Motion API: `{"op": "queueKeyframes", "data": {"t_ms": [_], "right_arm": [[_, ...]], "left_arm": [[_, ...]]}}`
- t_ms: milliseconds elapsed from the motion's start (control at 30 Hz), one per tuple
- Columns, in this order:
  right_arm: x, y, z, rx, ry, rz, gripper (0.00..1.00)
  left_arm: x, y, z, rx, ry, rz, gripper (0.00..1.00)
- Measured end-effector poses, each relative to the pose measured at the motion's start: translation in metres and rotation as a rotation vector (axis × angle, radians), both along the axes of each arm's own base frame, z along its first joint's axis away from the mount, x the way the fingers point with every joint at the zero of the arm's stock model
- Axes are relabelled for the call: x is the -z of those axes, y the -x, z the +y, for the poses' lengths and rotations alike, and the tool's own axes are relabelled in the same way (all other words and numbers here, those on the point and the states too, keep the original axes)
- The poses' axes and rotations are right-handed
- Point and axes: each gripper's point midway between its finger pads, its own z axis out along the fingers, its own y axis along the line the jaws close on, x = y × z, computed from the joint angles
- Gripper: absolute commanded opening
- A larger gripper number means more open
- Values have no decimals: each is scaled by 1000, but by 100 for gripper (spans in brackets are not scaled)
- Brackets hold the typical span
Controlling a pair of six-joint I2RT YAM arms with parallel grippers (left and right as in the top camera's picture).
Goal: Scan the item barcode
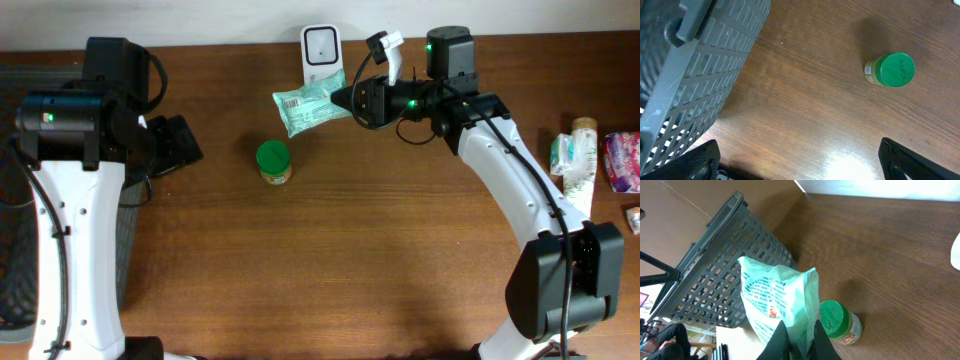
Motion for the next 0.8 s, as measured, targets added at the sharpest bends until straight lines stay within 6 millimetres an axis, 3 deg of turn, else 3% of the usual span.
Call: {"op": "queueKeyframes", "data": {"t_ms": [333,400,500,633,700,733,800], "right_arm": [[3,2,0,0,4,19,4],[10,3,-3,18,24,55,4],[39,1,-19,131,143,162,4],[98,-2,-77,413,486,294,4],[122,8,-125,569,735,348,4],[126,10,-140,616,804,353,4],[132,29,-187,753,1043,393,4]], "left_arm": [[0,0,0,0,0,0,99],[0,0,0,0,0,0,99],[0,0,0,0,0,1,99],[0,0,0,0,0,1,99],[0,0,0,0,0,0,99],[0,0,0,0,0,0,99],[0,0,0,0,0,1,99]]}}
